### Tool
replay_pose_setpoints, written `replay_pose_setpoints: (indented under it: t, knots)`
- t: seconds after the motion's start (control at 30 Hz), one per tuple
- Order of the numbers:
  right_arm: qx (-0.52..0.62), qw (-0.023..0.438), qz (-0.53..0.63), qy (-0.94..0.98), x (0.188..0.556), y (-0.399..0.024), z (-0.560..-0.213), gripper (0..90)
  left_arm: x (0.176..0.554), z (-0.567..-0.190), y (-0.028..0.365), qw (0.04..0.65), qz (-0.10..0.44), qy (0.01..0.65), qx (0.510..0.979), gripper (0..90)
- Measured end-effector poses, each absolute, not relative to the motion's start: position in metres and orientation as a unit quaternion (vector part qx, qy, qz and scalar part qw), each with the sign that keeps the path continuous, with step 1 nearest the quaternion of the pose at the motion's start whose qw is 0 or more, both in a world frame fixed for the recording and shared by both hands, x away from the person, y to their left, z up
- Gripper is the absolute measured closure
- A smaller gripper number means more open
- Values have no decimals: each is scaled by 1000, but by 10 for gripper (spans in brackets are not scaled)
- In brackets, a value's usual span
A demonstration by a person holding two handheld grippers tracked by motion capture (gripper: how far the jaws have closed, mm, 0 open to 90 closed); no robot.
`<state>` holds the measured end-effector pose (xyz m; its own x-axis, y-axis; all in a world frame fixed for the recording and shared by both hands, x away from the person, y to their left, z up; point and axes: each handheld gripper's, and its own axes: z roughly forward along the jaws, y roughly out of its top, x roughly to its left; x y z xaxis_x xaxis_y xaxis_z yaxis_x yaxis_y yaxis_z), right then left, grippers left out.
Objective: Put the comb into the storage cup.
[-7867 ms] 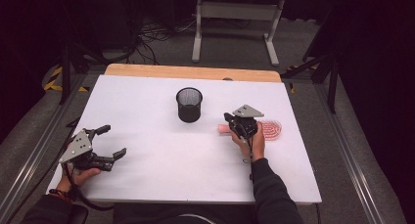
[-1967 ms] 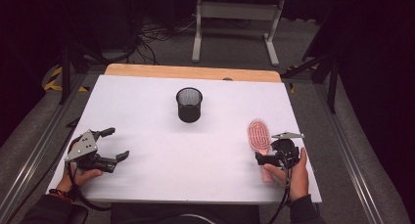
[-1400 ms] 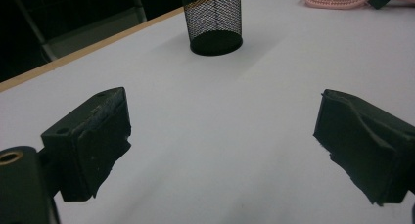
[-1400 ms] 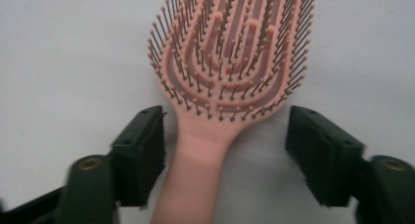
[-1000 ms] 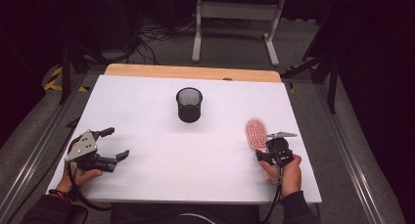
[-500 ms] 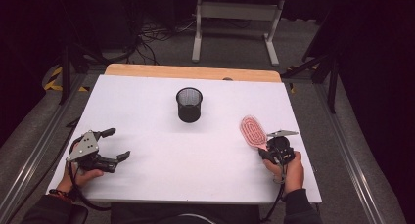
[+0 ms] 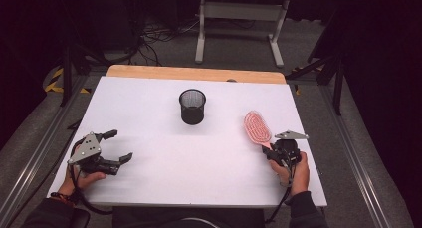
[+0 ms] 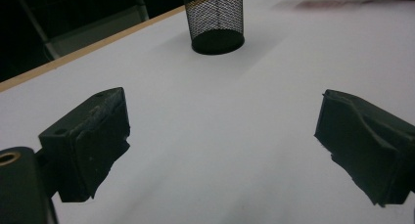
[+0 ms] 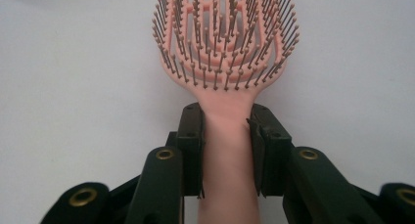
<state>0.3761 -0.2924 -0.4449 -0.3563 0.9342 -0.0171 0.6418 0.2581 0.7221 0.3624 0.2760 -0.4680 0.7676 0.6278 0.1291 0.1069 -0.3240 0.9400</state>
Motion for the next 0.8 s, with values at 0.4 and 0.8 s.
replay_pose_setpoints:
  t: [0.4, 0.8]
  knots:
    - [498, 293, 389, 717, 372, -291, -429, 693, 365, -468, 272, 532, 247, 239, 774, 81]
    - [470, 316, 434, 701, 369, -279, -415, 693, 370, -464, 269, 536, 255, 254, 764, 78]
